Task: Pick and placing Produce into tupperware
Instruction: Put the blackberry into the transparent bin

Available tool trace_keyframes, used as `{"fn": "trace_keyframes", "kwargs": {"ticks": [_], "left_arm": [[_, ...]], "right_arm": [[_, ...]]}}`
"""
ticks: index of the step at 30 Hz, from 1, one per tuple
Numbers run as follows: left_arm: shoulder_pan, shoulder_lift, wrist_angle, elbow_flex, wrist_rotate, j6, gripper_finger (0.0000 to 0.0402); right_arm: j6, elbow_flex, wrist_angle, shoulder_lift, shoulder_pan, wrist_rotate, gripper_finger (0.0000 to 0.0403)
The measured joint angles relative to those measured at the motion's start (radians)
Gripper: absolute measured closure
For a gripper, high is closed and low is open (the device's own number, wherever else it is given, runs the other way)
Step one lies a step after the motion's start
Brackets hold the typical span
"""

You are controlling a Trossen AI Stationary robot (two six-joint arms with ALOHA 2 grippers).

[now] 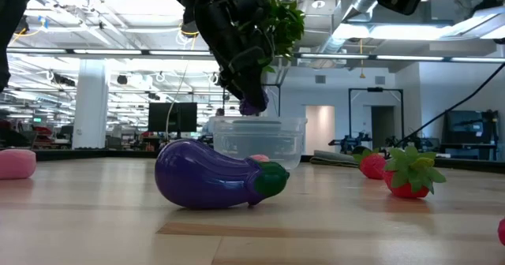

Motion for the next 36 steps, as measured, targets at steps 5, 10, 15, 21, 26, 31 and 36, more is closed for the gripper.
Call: {"fn": "trace_keyframes", "kwargs": {"ticks": [5,10,15,21,26,31,36], "left_arm": [[0.001,0.001,-0.019,0.0,0.029,0.0,0.0141],[0.003,0.012,-0.057,-0.001,0.025,0.002,0.0141],[0.012,0.012,-0.051,0.0,0.02,0.004,0.0141],[0.016,0.012,-0.051,-0.007,0.025,0.004,0.0141],[0.022,0.012,-0.053,-0.014,0.042,0.004,0.0141],[0.021,0.012,-0.051,-0.017,0.041,0.003,0.0141],[0.021,0.012,-0.052,-0.017,0.04,-0.009,0.0139]], "right_arm": [[-0.001,0.0,0.0,0.0,0.0,0.0,0.0102],[-0.001,0.0,0.0,0.0,0.0,0.0,0.0102],[-0.001,0.0,0.0,0.0,0.0,0.0,0.0102],[-0.001,0.0,0.0,0.0,0.0,0.0,0.0102],[-0.001,0.0,0.0,0.0,0.0,0.0,0.0102],[-0.001,0.0,0.0,0.0,0.0,0.001,0.0102],[-0.001,0.0,0.0,0.0,0.0,0.001,0.0102]]}}
